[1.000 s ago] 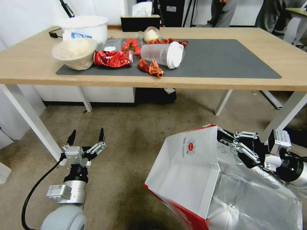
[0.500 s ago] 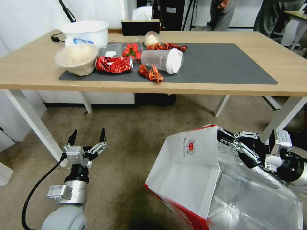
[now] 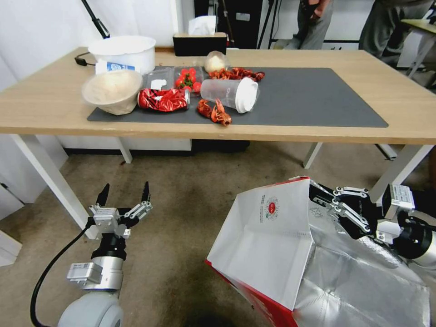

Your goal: Pick up the food delivery bag from the floor and place it on the table.

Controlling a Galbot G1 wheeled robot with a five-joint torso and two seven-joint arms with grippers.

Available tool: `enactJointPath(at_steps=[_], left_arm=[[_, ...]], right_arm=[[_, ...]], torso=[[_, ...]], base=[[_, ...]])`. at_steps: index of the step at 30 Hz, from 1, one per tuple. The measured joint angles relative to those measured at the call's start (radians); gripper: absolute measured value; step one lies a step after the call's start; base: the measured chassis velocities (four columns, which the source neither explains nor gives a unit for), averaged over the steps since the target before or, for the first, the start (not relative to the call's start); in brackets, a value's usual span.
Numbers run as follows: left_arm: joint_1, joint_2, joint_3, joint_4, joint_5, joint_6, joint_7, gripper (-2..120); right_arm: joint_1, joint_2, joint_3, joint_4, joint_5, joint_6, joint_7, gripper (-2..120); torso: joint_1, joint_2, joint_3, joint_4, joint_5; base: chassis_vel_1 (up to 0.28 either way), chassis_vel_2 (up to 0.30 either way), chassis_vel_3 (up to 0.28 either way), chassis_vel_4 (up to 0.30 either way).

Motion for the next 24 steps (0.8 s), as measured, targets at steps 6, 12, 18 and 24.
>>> enactJointPath(at_steps=[6, 12, 18, 24], left_arm=[[0.002, 0.000, 0.000, -0.004, 0.002, 0.000, 0.000, 100], [0.007, 0.000, 0.001, -0.011, 0.006, 0.001, 0.000, 100], [0.009, 0.000, 0.001, -0.011, 0.006, 0.001, -0.001, 100], [0.006, 0.000, -0.002, -0.006, 0.004, 0.001, -0.008, 100]], right_arm=[[0.000, 0.000, 0.000, 0.000, -0.001, 0.002, 0.000, 0], [0.000, 0.001, 0.000, -0.001, -0.001, 0.003, -0.003, 0], [0.001, 0.001, 0.000, -0.001, -0.001, 0.004, -0.003, 0], [-0.001, 0.005, -0.002, -0.002, -0.001, 0.005, -0.006, 0]], torso=[[0.010, 0.030, 0.020, 0.0000, 0.0000], [0.021, 0.062, 0.041, 0.0000, 0.0000], [0.027, 0.083, 0.056, -0.0001, -0.0001], [0.036, 0.109, 0.073, -0.0001, 0.0000]], base=[[0.000, 0.000, 0.000, 0.000], [0.000, 0.000, 0.000, 0.000], [0.000, 0.000, 0.000, 0.000], [0.000, 0.000, 0.000, 0.000]])
